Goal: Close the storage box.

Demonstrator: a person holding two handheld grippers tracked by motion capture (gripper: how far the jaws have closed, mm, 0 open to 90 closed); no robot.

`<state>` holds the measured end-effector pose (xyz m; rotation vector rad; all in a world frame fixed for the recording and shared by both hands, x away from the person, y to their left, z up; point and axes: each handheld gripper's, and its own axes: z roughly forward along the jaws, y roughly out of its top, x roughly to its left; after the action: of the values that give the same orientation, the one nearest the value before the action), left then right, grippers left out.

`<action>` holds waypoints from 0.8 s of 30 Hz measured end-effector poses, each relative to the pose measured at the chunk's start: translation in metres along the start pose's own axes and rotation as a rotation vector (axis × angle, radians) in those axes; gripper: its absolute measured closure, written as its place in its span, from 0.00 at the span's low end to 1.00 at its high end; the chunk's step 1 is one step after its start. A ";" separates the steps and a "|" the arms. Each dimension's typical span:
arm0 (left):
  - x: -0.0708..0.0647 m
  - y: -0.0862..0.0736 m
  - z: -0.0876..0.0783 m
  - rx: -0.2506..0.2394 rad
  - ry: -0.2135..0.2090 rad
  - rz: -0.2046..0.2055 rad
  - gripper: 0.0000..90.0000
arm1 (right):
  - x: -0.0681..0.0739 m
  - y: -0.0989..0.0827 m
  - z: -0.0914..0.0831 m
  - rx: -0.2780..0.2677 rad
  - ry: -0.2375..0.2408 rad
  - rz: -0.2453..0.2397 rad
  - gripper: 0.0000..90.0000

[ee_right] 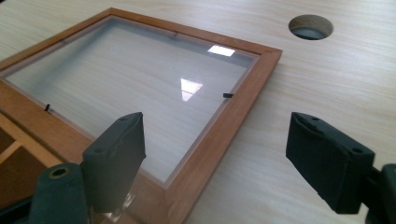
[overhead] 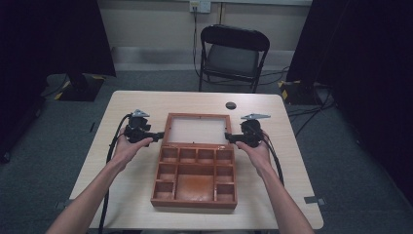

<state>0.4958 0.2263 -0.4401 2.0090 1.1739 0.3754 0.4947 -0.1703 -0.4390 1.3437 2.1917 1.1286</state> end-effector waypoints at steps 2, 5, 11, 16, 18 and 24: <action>0.002 0.000 0.007 0.000 -0.021 -0.044 0.30 | 0.002 0.001 0.009 0.020 -0.003 -0.012 0.21; 0.002 -0.001 0.011 0.003 -0.026 -0.066 0.28 | 0.005 0.002 0.019 0.038 0.024 0.004 0.20; 0.001 -0.001 0.016 0.019 -0.038 -0.082 0.27 | 0.006 0.001 0.031 0.061 0.024 0.014 0.19; -0.002 -0.004 0.023 0.060 -0.060 -0.102 0.29 | 0.004 -0.002 0.040 0.090 0.029 0.029 0.17; -0.003 -0.005 0.026 0.066 -0.060 -0.106 0.29 | 0.003 -0.003 0.042 0.087 0.035 0.044 0.16; -0.003 -0.006 0.030 0.067 -0.072 -0.124 0.28 | -0.001 -0.004 0.047 0.097 0.083 0.112 0.15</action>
<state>0.5081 0.2115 -0.4646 1.9780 1.2736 0.2024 0.5220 -0.1508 -0.4716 1.5025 2.2818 1.1495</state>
